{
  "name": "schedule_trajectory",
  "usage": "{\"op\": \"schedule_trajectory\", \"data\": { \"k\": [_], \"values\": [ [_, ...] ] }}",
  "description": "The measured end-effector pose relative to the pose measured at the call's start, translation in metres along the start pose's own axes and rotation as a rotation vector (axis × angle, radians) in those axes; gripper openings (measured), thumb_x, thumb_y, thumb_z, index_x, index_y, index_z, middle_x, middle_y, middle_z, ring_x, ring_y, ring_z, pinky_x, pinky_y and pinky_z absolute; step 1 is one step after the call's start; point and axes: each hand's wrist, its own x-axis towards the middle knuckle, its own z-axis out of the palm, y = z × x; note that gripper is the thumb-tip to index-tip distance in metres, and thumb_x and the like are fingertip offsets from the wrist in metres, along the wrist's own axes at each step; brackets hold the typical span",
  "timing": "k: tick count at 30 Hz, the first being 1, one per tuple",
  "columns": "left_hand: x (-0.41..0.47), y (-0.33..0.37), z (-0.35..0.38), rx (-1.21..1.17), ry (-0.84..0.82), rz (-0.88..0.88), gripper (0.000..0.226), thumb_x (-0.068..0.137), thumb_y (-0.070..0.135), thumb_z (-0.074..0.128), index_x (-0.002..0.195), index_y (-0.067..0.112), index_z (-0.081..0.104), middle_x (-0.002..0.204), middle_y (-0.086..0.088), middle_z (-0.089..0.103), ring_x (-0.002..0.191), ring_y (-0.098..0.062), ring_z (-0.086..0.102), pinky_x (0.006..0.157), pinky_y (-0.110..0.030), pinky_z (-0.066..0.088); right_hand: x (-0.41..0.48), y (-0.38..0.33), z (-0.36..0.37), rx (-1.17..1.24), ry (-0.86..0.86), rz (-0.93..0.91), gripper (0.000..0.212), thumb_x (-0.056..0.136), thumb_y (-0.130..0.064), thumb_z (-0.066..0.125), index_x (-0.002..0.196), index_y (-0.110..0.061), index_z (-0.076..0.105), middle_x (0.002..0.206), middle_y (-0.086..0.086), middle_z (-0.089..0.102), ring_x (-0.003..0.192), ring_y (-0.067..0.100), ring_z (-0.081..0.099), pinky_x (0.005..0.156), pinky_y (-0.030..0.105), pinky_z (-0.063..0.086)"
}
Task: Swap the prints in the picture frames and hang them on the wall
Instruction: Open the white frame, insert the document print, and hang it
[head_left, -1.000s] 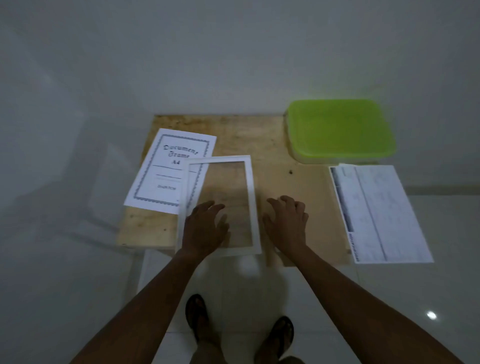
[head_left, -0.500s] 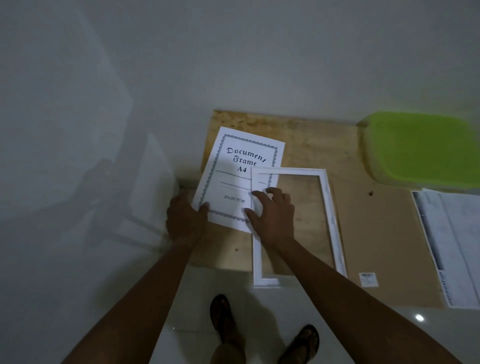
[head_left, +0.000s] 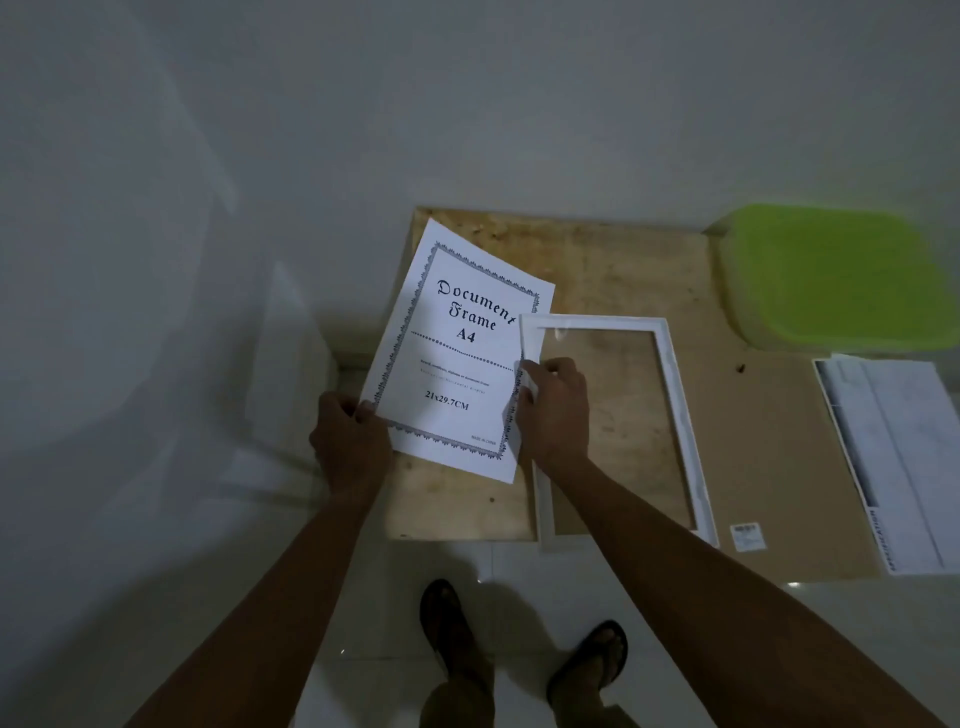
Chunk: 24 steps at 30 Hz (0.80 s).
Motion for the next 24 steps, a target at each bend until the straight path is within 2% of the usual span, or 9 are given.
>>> {"op": "schedule_trajectory", "data": {
  "k": [4, 8, 11, 14, 16, 18, 20, 22, 24],
  "values": [
    [0.001, 0.0, -0.012, -0.082, 0.113, 0.023, 0.005, 0.097, 0.006, 0.05, 0.098, 0.002, 0.051, 0.093, -0.018, 0.064, 0.085, -0.033, 0.058, 0.07, -0.032, 0.036, 0.002, -0.005, 0.0, 0.015, 0.019, -0.031, 0.04, 0.087, 0.0, 0.056, 0.123, -0.012, 0.069, 0.116, 0.014, 0.055, 0.108, 0.034, 0.052, 0.078, 0.029, 0.035],
    [0.005, -0.002, -0.027, -0.119, 0.235, 0.118, 0.002, 0.094, 0.001, 0.05, 0.092, 0.001, 0.05, 0.082, -0.007, 0.057, 0.075, -0.023, 0.048, 0.063, -0.022, 0.026, 0.004, -0.008, 0.0, 0.025, 0.032, -0.019, 0.035, 0.089, -0.001, 0.057, 0.121, -0.011, 0.069, 0.118, 0.014, 0.054, 0.111, 0.034, 0.051, 0.08, 0.028, 0.034],
    [0.007, -0.008, -0.035, -0.172, 0.282, 0.089, 0.001, 0.094, 0.001, 0.05, 0.094, 0.001, 0.051, 0.084, -0.003, 0.054, 0.077, -0.021, 0.047, 0.065, -0.02, 0.029, 0.008, -0.007, 0.0, 0.029, 0.022, -0.013, 0.036, 0.09, -0.001, 0.057, 0.122, -0.011, 0.07, 0.12, 0.016, 0.054, 0.111, 0.035, 0.051, 0.083, 0.032, 0.04],
    [0.006, -0.018, -0.037, -0.228, 0.243, 0.001, 0.004, 0.095, 0.007, 0.054, 0.098, 0.003, 0.053, 0.09, -0.003, 0.055, 0.084, -0.022, 0.052, 0.072, -0.026, 0.037, 0.008, -0.009, 0.003, -0.01, 0.035, -0.002, 0.03, 0.096, -0.015, 0.056, 0.122, -0.013, 0.069, 0.12, 0.017, 0.055, 0.109, 0.037, 0.052, 0.086, 0.039, 0.045],
    [0.001, -0.021, -0.036, -0.266, 0.186, -0.046, 0.005, 0.096, 0.009, 0.055, 0.098, 0.005, 0.054, 0.09, -0.002, 0.055, 0.085, -0.021, 0.054, 0.073, -0.027, 0.039, 0.001, -0.018, 0.004, 0.021, 0.096, 0.007, 0.035, 0.101, -0.033, 0.047, 0.105, -0.012, 0.074, 0.112, 0.014, 0.058, 0.104, 0.035, 0.054, 0.084, 0.041, 0.045],
    [-0.004, -0.021, -0.033, -0.3, 0.166, -0.06, 0.003, 0.096, 0.009, 0.056, 0.097, 0.007, 0.054, 0.087, 0.0, 0.055, 0.083, -0.02, 0.055, 0.071, -0.024, 0.039, -0.008, -0.035, -0.002, 0.235, 0.105, 0.019, 0.054, 0.105, -0.044, 0.038, 0.072, -0.013, 0.068, 0.083, 0.006, 0.062, 0.081, 0.019, 0.059, 0.069, 0.033, 0.044],
    [-0.007, -0.019, -0.03, -0.317, 0.153, -0.038, 0.003, 0.096, 0.008, 0.056, 0.095, 0.007, 0.053, 0.089, -0.003, 0.057, 0.082, -0.02, 0.055, 0.066, -0.021, 0.038, -0.011, -0.051, -0.011, 0.597, 0.01, 0.14, 0.059, 0.108, -0.04, 0.042, 0.056, -0.012, 0.049, 0.053, -0.003, 0.053, 0.05, 0.006, 0.048, 0.05, 0.022, 0.037],
    [-0.01, -0.015, -0.026, -0.325, 0.126, -0.012, 0.004, 0.095, 0.008, 0.056, 0.095, 0.006, 0.053, 0.093, -0.008, 0.06, 0.082, -0.022, 0.057, 0.065, -0.021, 0.039, -0.006, -0.049, -0.015, 0.877, -0.072, 0.292, 0.055, 0.105, -0.034, 0.052, 0.058, -0.005, 0.048, 0.051, 0.0, 0.052, 0.046, 0.006, 0.046, 0.049, 0.018, 0.036],
    [-0.013, -0.01, -0.021, -0.317, 0.074, 0.028, 0.006, 0.095, 0.009, 0.057, 0.096, 0.004, 0.054, 0.091, -0.009, 0.062, 0.083, -0.026, 0.06, 0.067, -0.027, 0.042, -0.002, -0.038, -0.023, 0.975, -0.081, 0.315, 0.039, 0.097, -0.021, 0.066, 0.062, -0.005, 0.061, 0.062, 0.006, 0.059, 0.06, 0.012, 0.053, 0.063, 0.023, 0.043]
  ]
}}
